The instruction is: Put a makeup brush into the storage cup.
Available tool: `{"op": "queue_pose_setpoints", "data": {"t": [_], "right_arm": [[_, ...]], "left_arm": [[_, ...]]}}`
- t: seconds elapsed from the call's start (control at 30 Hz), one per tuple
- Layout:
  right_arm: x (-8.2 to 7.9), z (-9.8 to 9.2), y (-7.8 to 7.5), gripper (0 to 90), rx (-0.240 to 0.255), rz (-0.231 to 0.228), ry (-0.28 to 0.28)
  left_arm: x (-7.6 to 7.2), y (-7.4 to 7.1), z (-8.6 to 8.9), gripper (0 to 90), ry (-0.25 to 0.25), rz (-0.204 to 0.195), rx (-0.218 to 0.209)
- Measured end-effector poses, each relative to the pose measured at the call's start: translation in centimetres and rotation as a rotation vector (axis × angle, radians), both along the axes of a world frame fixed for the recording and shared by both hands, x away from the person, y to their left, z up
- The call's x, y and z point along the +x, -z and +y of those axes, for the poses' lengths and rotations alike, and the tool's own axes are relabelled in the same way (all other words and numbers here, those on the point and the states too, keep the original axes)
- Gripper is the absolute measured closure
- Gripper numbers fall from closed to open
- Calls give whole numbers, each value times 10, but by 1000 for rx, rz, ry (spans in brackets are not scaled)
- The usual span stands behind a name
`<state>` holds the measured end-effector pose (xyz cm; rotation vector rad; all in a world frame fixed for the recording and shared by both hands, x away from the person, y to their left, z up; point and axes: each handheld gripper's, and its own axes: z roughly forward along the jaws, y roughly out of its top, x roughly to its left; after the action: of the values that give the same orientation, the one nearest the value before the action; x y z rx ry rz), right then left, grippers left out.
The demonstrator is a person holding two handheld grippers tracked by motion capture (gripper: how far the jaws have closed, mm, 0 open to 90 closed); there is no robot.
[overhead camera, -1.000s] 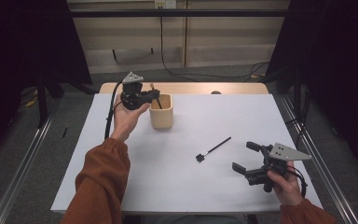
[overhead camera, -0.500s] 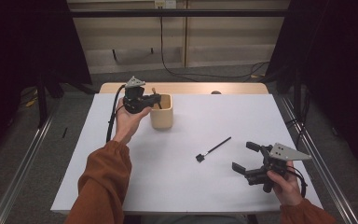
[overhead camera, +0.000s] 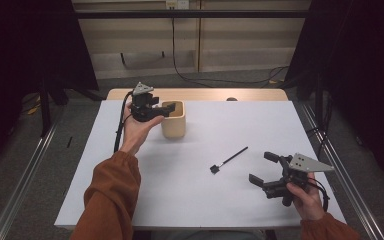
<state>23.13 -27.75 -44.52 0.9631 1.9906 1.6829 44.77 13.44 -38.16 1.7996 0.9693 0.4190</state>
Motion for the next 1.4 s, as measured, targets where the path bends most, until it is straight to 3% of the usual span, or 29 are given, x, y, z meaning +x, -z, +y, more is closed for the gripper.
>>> {"op": "queue_pose_setpoints", "data": {"t": [0.1,0.27,0.53,0.8,0.9,1.0,1.23,1.4], "right_arm": [[0,0,0,0,1,0,1],[0,0,0,0,2,-1,1],[0,0,0,0,2,0,3],[0,-1,-1,0,3,-1,4],[0,-1,0,0,2,1,4],[0,-1,0,0,3,2,4],[0,-1,-1,0,4,2,8],[0,-1,0,0,2,-1,5]], "left_arm": [[-2,-2,4,83,-4,-10,-12],[-7,-4,10,17,-14,-31,-46],[-19,-6,16,22,-3,-67,-68],[-27,-3,20,18,22,-60,-79],[-33,0,21,18,13,-94,-72],[-37,0,24,18,15,-92,-98],[-52,-1,31,24,18,-101,-94],[-59,-2,37,25,47,-101,-125]]}}
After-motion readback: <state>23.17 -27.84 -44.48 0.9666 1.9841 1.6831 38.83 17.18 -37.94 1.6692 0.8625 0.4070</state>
